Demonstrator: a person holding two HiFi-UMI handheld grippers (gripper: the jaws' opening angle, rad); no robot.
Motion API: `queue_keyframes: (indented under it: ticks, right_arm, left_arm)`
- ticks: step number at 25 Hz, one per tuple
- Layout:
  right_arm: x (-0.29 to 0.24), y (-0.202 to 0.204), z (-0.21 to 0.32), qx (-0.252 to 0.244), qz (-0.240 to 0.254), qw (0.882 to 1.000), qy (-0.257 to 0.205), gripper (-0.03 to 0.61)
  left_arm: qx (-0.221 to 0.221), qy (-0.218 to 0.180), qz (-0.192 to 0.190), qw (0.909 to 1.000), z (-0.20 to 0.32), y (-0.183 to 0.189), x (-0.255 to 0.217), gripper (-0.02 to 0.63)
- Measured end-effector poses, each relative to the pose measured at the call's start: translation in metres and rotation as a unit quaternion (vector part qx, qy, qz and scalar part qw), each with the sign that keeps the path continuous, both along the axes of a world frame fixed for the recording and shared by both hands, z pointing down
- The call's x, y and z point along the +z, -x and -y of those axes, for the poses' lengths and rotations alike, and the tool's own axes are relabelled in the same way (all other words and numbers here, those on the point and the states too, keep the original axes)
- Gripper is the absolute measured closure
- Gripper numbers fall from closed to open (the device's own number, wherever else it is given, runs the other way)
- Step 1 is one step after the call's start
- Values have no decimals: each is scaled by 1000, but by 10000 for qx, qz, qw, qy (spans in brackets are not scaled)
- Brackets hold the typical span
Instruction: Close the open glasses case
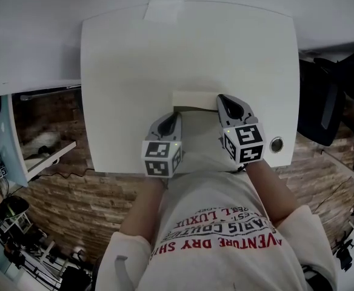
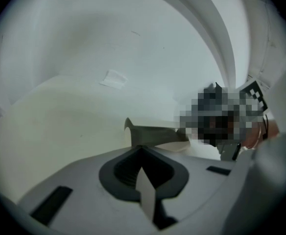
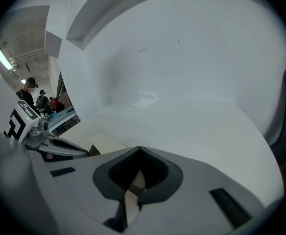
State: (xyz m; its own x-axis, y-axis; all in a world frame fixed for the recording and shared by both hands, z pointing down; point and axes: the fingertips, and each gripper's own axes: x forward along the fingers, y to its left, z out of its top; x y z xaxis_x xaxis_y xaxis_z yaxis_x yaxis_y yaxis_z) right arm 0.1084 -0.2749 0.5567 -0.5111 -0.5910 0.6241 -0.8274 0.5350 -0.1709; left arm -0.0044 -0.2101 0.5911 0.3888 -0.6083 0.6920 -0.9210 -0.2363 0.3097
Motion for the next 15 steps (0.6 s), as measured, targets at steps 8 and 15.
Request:
queue_keyframes:
  ticks: [8, 15]
  right_arm:
    - [5, -1, -18, 219, -122, 9996, -89, 566]
    - [13, -2, -23, 346, -214, 9991, -91, 566]
  left_arm:
    - [370, -39, 192, 9991, -1, -2, 0, 615]
    - [566, 7, 139, 9983, -11, -8, 1, 615]
